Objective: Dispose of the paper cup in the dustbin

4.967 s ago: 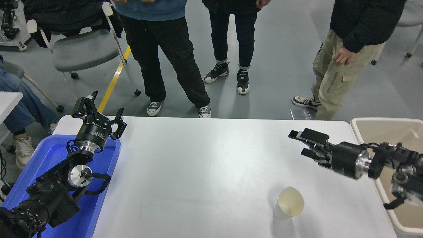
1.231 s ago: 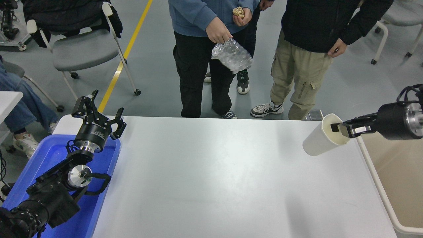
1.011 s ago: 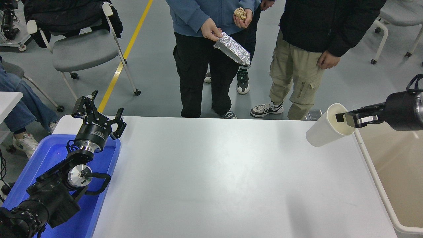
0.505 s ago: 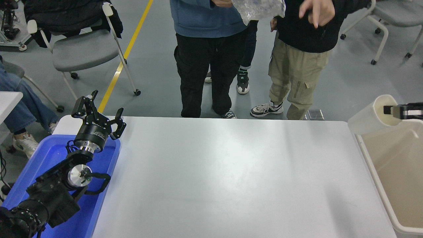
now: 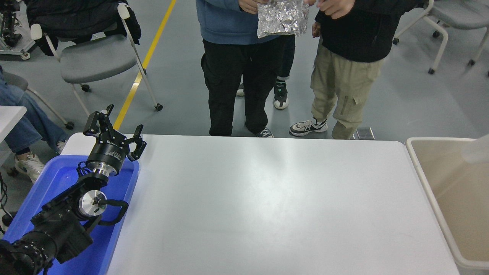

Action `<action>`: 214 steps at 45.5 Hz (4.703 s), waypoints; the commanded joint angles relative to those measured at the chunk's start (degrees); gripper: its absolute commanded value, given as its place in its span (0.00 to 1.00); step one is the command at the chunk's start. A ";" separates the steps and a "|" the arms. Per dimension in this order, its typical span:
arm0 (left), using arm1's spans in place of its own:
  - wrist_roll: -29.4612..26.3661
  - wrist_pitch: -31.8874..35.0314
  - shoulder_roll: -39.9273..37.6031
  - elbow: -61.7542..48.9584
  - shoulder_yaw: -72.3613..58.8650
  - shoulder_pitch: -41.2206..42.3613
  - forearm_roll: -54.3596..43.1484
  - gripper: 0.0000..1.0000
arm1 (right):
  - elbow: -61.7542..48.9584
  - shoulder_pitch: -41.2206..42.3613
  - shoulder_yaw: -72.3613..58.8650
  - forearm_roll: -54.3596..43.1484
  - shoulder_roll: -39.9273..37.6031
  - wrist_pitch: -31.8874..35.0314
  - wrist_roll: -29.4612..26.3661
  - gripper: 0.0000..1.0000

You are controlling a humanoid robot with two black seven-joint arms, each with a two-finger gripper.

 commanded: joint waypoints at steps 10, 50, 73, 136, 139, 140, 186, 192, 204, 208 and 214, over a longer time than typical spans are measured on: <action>0.00 0.00 0.05 0.01 0.00 0.00 0.00 1.00 | -22.78 -17.94 0.01 23.02 14.37 -1.99 -0.33 0.00; -0.09 0.00 -0.04 0.01 0.00 0.09 0.00 1.00 | -51.45 -33.51 12.92 39.47 39.51 -7.61 -4.64 0.00; -0.09 0.00 -0.04 0.01 0.00 0.09 0.00 1.00 | -51.54 -35.09 22.85 39.82 40.65 -10.52 -5.51 0.65; 0.00 0.00 -0.04 0.01 0.00 0.09 0.00 1.00 | -51.54 -35.62 23.83 39.73 40.39 -11.48 -4.81 0.99; 0.00 0.00 -0.04 0.01 0.00 0.09 0.00 1.00 | -51.54 -35.62 23.91 39.73 40.48 -11.66 -4.81 0.99; 0.00 0.00 -0.04 0.01 0.00 0.09 0.00 1.00 | -51.54 -35.62 23.83 39.73 40.48 -11.66 -4.81 0.99; -0.09 0.00 -0.04 0.01 0.00 0.00 0.00 1.00 | -53.12 -34.74 24.27 39.73 40.65 -11.31 -5.07 1.00; 0.00 0.00 -0.04 0.01 0.00 0.00 0.00 1.00 | -53.03 -33.86 24.35 39.82 40.83 -11.39 -4.90 1.00; -0.09 0.00 -0.04 0.01 0.00 0.09 0.00 1.00 | -53.12 -33.07 23.47 39.73 41.01 -11.13 -4.90 1.00; -0.09 0.00 -0.04 0.01 0.00 0.09 0.00 1.00 | -53.12 -31.67 25.58 40.25 40.48 -10.34 -4.90 1.00; -0.09 0.00 -0.04 0.01 0.00 0.09 0.00 1.00 | -51.28 -31.49 29.80 41.40 38.46 -7.54 -4.81 1.00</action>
